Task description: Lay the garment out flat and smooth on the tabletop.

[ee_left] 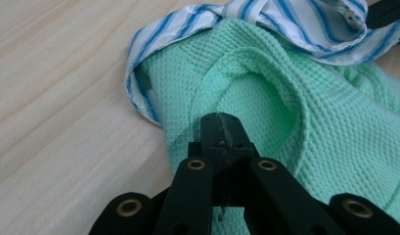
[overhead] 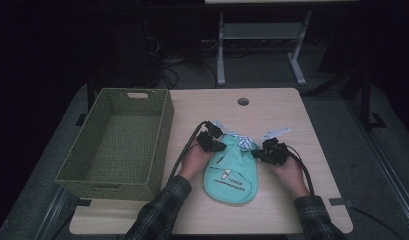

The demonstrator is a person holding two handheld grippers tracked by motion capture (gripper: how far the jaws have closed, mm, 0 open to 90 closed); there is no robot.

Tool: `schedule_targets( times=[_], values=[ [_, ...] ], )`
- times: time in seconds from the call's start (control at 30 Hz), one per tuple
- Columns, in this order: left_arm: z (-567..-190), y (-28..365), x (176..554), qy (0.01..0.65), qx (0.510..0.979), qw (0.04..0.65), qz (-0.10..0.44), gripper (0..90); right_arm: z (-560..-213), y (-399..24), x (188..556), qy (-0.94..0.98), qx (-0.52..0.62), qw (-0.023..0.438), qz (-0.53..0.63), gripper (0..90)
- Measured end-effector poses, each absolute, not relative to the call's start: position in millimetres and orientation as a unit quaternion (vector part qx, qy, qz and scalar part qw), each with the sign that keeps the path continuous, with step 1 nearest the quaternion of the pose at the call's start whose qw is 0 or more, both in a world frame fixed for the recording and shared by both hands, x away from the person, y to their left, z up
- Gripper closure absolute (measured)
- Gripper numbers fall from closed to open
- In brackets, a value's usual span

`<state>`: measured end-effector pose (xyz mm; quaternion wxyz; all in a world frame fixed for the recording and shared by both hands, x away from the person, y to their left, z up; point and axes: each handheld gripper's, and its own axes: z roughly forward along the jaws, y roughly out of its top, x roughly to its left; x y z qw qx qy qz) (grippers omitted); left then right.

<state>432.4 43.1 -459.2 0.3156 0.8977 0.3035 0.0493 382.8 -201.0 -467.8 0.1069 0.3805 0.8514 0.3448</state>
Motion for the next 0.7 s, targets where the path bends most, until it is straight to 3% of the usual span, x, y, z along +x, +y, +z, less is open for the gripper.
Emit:
schedule_targets(
  times=[0.2,0.6,0.7],
  values=[
    [-458.5,52.2,423.0,0.31,0.897,0.311,0.049,89.8,-467.4,-208.2,387.4,0.854,0.38,0.13,0.331,90.0],
    [-460.0,68.3,397.0,0.313,0.891,0.327,0.041,89.7,-466.0,-207.6,383.2,0.859,0.374,0.117,0.329,90.0],
    [-456.7,70.7,396.4,0.309,0.889,0.335,0.044,84.6,-463.1,-206.6,379.4,0.858,0.369,0.107,0.34,89.9]
  ],
)
